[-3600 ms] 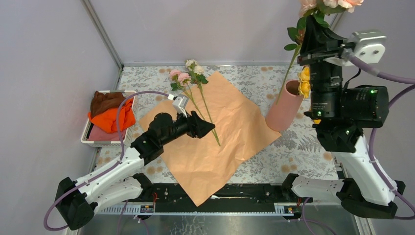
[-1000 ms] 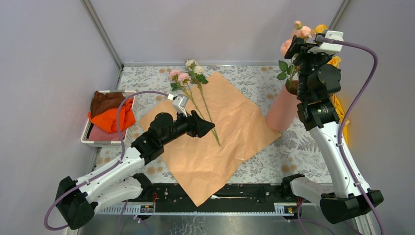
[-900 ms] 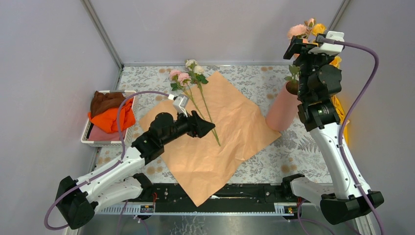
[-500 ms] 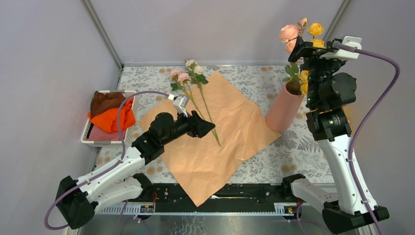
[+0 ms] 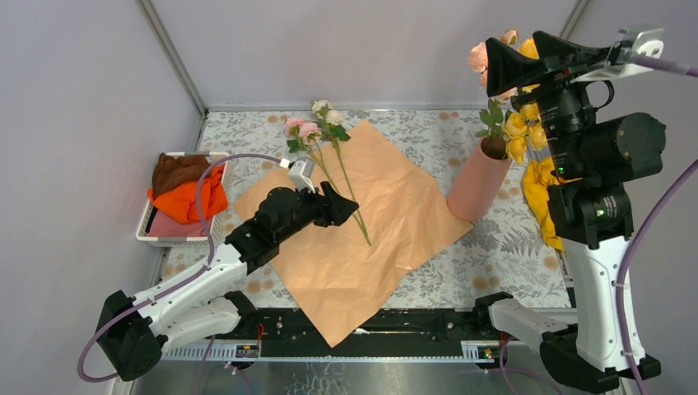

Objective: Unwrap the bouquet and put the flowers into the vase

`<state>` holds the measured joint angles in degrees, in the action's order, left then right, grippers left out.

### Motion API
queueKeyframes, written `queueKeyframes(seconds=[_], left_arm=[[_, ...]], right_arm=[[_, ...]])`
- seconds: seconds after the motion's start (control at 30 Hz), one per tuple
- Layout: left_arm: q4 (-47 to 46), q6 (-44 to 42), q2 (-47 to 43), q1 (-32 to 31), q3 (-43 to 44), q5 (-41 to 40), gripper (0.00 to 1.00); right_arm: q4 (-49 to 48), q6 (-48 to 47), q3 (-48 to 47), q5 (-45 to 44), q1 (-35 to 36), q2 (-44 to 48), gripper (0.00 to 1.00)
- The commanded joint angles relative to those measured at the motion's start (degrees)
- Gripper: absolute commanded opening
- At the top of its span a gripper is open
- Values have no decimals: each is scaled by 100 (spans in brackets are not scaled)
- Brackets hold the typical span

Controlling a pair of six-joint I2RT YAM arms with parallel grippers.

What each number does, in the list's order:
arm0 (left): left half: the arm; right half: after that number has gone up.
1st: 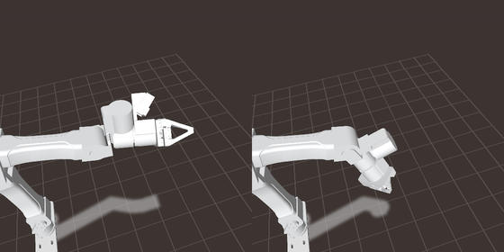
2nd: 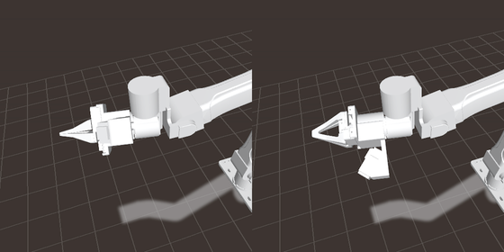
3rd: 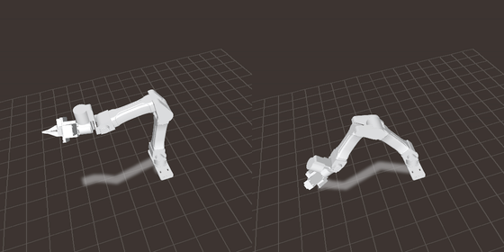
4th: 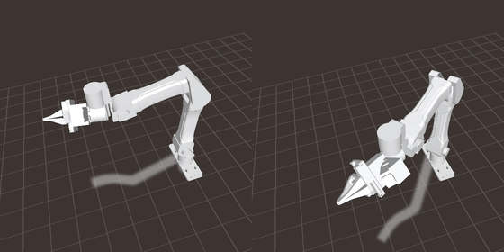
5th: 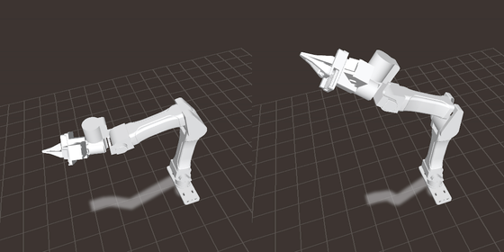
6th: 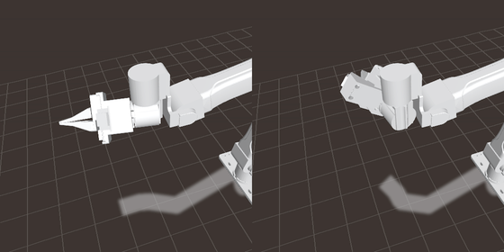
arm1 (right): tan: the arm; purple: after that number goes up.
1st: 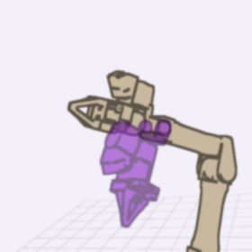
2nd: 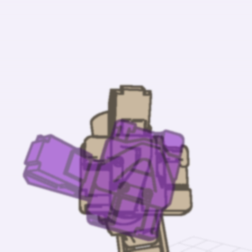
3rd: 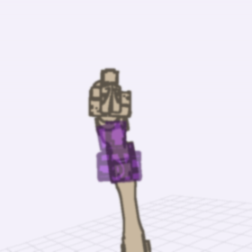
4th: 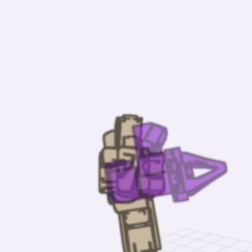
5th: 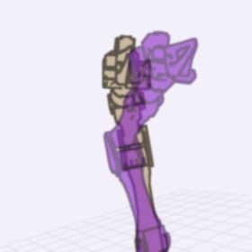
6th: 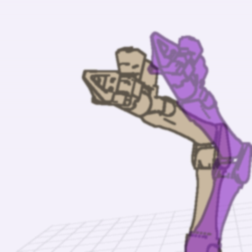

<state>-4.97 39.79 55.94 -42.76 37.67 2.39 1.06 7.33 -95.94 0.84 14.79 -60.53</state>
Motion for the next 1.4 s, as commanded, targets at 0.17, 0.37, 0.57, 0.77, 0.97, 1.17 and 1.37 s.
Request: queueKeyframes(seconds=[0.17,0.37,0.57,0.77,0.97,1.17,1.37], left_arm=[[864,372,-58,437,630,-1025,76],[1234,775,80,1669,938,-526,77],[1277,1291,-87,2971,657,184,79],[849,2065,24,4496,-305,1536,79],[210,2190,281,4994,-850,2261,77],[700,1775,-86,4996,-778,2011,77],[1037,1643,-540,4992,-722,1878,77]], right_arm=[[1092,670,-1373,1060,619,-1296,91],[2067,-303,-2663,-561,2646,-2640,91],[2133,-193,-2193,-1122,3194,-2959,89],[2230,203,-1012,-1391,3489,-2842,79],[2500,545,-73,-1606,3937,-2935,64],[2521,869,845,-1465,4153,-3489,50],[2491,685,1000,-1376,4155,-4107,45]])
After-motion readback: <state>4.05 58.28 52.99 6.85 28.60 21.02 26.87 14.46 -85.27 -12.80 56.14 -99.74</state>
